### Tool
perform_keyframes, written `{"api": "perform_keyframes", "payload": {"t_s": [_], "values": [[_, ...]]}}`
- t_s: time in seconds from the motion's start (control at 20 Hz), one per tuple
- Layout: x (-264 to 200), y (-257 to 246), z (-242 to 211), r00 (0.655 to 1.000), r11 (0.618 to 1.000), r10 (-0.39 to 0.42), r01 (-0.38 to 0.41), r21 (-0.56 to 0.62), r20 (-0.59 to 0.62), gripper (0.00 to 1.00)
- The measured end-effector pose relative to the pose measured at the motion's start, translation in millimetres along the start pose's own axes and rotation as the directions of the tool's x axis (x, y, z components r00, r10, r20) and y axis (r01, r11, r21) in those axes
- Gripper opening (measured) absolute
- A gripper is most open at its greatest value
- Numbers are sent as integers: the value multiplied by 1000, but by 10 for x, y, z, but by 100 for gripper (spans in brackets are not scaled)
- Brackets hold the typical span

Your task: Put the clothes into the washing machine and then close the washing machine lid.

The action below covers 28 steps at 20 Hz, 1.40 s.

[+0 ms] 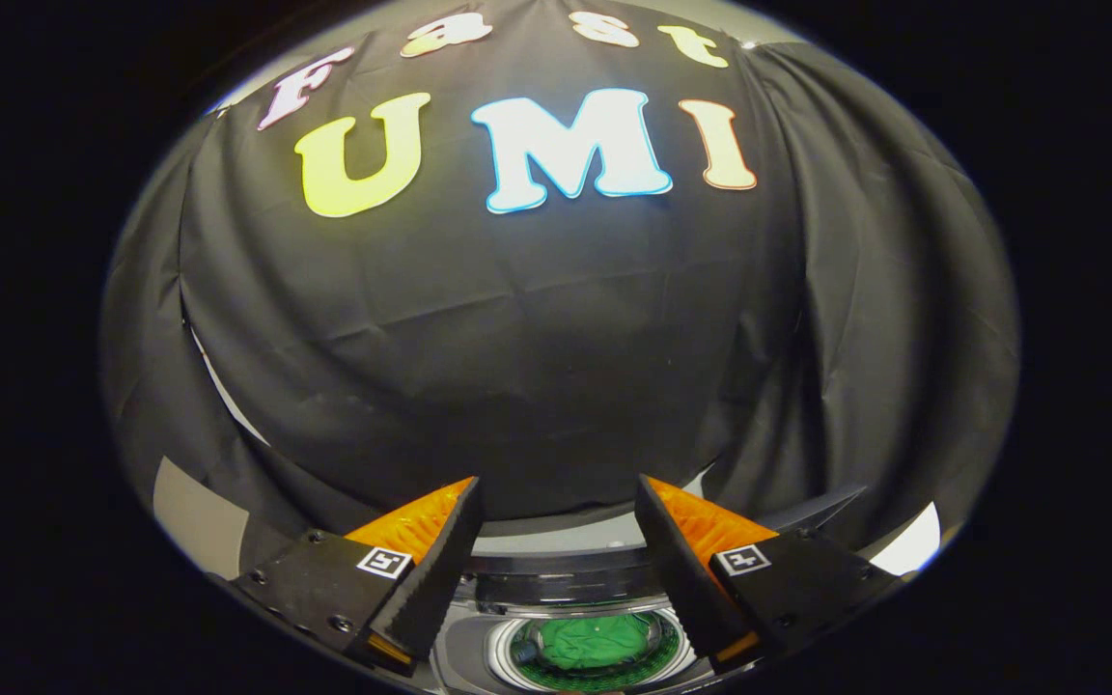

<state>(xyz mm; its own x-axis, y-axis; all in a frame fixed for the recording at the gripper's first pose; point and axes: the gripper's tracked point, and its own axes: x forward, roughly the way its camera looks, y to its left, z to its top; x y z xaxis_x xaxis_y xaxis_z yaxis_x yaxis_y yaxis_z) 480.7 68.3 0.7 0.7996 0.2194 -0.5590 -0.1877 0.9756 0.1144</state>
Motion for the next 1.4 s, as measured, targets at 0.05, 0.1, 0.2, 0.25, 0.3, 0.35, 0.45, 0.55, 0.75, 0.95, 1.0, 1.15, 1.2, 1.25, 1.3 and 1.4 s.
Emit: {"api": "perform_keyframes", "payload": {"t_s": [0.05,0.1,0.2,0.25,0.3,0.35,0.45,0.55,0.75,0.95,1.0,1.15,1.2,1.25,1.3,1.4], "values": [[-3,-12,15,1000,999,-8,9,-38,30,99],[-18,-14,-2,999,997,-7,9,-71,39,99],[-26,-9,-35,997,998,-1,6,-69,72,98],[-38,-14,-18,996,998,7,-2,-56,87,98],[-47,-3,-16,995,999,12,-6,-54,104,98],[-61,7,-31,993,998,14,-8,-61,113,98],[-98,11,-57,992,998,13,-5,-60,124,98],[-162,-3,-94,990,998,14,-6,-61,138,98],[-287,10,-153,980,998,20,-8,-62,196,98],[-407,9,-231,964,997,29,-10,-70,266,98],[-450,11,-250,958,997,31,-11,-72,286,98],[-530,5,-293,934,997,42,-16,-76,354,98],[-553,-3,-321,929,997,41,-13,-76,369,98],[-566,1,-336,924,997,39,-12,-75,380,98],[-583,4,-358,919,997,39,-11,-74,391,98],[-625,5,-380,907,997,45,-15,-77,418,98]]}}
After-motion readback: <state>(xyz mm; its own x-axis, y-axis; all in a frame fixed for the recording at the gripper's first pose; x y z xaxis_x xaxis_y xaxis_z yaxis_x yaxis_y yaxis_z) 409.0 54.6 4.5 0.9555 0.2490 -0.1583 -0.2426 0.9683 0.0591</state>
